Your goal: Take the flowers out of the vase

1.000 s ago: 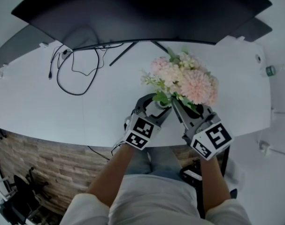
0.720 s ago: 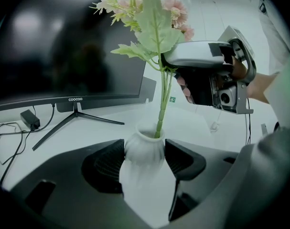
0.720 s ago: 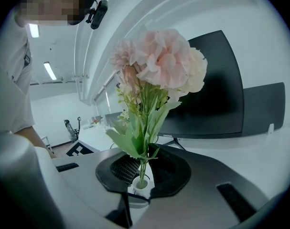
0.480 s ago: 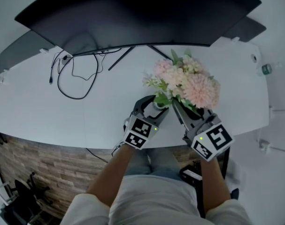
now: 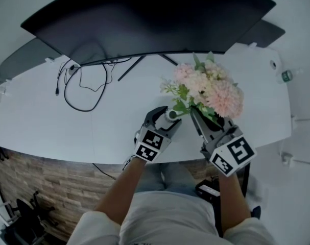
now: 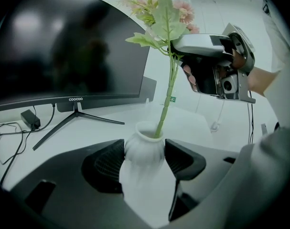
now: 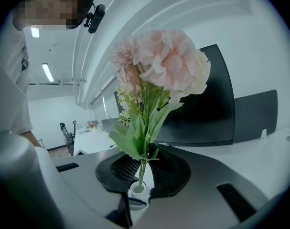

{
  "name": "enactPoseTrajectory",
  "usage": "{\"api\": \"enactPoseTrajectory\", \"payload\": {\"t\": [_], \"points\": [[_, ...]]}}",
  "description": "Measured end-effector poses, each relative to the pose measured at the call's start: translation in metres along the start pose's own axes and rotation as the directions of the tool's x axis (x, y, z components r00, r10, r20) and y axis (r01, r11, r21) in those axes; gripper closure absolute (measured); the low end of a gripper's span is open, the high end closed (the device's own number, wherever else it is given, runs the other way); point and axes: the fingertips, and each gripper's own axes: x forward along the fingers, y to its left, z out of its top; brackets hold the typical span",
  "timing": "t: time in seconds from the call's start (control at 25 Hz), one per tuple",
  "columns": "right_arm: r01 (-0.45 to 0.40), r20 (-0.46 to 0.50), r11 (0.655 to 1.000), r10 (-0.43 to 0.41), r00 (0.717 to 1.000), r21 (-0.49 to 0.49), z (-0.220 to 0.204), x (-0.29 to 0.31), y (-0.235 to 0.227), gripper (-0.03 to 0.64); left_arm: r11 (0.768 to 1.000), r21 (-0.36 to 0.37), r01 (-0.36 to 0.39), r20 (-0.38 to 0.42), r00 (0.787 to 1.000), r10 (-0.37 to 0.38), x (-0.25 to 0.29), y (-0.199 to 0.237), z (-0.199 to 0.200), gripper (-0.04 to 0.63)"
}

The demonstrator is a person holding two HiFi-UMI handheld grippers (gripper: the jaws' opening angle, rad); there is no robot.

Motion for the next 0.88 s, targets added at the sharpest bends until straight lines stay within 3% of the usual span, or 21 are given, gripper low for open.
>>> {"api": "enactPoseTrajectory", "payload": {"t": [0.88], "points": [[0.022, 0.018, 1.0, -0.022, 1.0, 0.002, 0.013, -0.007, -0.001, 0.551, 1.0, -0.012, 0.003, -0.018, 1.0, -0.003, -0.004, 0.013, -0.015, 0.325]]}}
